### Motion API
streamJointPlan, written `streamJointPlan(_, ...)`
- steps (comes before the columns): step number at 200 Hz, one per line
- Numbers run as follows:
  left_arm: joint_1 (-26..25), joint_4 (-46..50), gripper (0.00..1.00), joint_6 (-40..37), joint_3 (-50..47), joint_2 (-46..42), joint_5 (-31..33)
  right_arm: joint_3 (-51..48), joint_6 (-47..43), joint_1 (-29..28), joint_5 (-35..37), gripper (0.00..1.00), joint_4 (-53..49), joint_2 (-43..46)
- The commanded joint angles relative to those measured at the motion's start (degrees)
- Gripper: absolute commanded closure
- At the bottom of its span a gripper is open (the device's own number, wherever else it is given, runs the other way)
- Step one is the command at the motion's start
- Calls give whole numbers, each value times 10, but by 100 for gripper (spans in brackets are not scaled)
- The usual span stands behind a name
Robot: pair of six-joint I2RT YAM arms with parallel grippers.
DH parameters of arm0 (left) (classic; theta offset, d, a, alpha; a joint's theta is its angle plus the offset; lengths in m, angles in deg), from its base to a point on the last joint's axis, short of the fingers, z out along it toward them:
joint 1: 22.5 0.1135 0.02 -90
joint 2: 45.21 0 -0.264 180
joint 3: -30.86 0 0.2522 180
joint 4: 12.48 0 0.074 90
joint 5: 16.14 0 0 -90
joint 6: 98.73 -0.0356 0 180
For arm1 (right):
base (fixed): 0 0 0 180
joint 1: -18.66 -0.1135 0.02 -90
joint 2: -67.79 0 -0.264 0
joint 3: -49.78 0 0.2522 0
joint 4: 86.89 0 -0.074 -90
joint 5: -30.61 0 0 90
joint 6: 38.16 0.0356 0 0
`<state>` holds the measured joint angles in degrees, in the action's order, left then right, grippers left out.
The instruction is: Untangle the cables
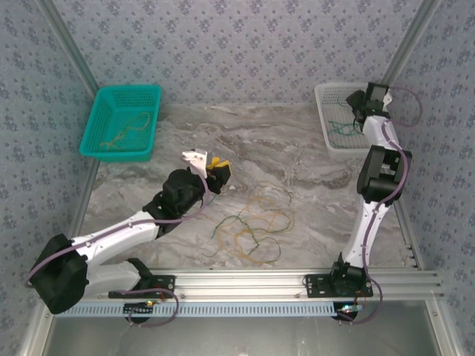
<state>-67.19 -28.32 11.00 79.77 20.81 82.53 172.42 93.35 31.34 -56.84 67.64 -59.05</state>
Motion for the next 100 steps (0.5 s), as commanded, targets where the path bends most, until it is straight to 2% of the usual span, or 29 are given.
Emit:
streamJointPlan(1,8,7,55,-15,0,-15,15,26,-46,-18,91,24,-191,75)
streamJointPlan(5,10,9,54,-15,0,-14,16,20,-49,-21,102,20,-203,85)
streamJointPlan(17,18,16,54,-11,2,-17,16,-5,-48,-26,99,19,-225,121)
streamJointPlan(24,22,18,53,-8,0,-19,17,-43,-50,-30,69,20,-206,151)
streamJointPlan(37,36,37,38,4,4,-18,21,-119,-96,-48,7,21,-159,213)
streamJointPlan(47,51,70,37,17,17,-11,21,-177,-128,-70,-47,22,-113,260)
streamJointPlan(56,63,102,36,25,30,-3,17,-223,-171,-104,-83,23,-80,305)
streamJointPlan(72,89,158,36,40,53,19,-6,-302,-254,-174,-107,22,-48,376)
streamJointPlan(76,98,173,28,46,60,26,-19,-322,-277,-190,-119,22,-36,388)
streamJointPlan(79,104,186,26,51,66,31,-31,-338,-290,-204,-129,22,-26,400)
streamJointPlan(100,128,289,24,69,113,67,-72,-454,-362,-276,-170,23,21,480)
